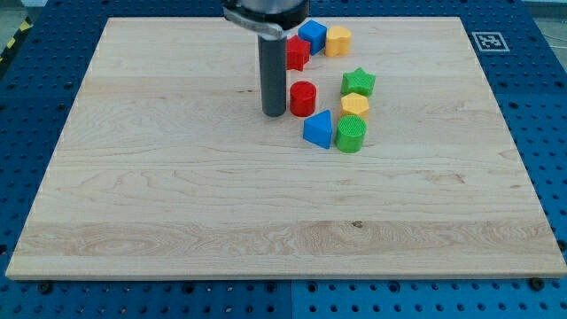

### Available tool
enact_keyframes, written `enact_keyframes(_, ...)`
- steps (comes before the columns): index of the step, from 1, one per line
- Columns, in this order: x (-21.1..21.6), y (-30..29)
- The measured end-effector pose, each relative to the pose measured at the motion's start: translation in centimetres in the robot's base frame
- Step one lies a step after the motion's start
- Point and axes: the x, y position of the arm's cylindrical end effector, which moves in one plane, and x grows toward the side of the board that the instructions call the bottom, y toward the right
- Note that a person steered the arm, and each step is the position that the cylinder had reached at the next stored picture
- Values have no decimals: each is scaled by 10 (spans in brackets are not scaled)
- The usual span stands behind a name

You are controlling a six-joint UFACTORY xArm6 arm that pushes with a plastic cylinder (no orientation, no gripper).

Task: Push the red star close to the green star

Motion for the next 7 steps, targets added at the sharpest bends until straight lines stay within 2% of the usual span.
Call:
enact_keyframes(4, -49, -21)
enact_keyframes(6, -135, -21)
enact_keyframes(7, -164, -20)
